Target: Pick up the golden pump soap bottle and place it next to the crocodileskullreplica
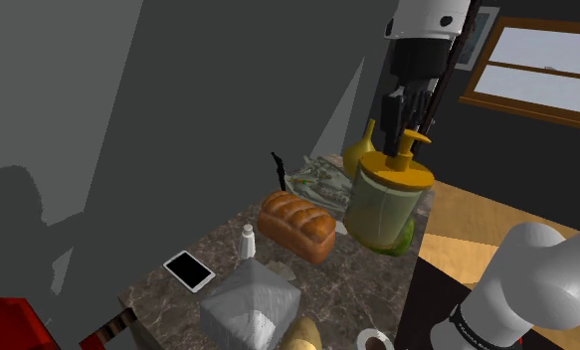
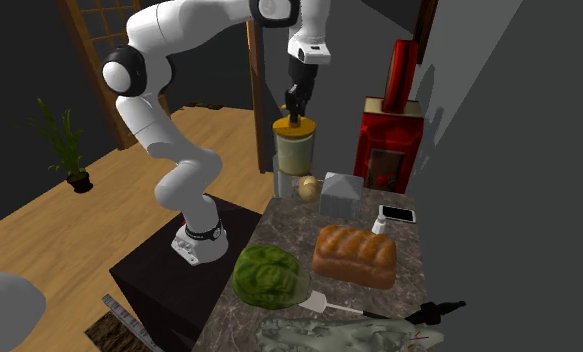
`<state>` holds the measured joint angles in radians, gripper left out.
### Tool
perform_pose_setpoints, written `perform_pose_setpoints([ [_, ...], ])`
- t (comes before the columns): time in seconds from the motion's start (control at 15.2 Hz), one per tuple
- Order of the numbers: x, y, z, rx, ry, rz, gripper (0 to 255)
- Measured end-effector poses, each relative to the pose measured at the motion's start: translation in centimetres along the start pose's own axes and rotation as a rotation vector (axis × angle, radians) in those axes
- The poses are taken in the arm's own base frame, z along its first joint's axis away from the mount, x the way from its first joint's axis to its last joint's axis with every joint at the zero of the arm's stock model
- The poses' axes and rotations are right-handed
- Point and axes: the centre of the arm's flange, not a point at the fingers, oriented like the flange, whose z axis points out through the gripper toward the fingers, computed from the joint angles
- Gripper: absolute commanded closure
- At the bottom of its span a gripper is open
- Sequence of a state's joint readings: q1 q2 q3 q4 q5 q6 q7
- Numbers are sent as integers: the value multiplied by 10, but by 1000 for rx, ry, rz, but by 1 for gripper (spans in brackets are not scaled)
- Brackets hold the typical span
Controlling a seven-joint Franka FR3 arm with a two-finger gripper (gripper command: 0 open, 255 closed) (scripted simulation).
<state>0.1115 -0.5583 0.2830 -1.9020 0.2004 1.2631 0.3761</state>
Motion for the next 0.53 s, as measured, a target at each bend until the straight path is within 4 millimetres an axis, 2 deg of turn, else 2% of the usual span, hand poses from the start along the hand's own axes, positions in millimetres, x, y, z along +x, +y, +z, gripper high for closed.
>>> perform_pose_setpoints([
  [0.2,4,34,-2,0,0,0,255],
  [0.53,10,104,-6,0,0,1,255],
])
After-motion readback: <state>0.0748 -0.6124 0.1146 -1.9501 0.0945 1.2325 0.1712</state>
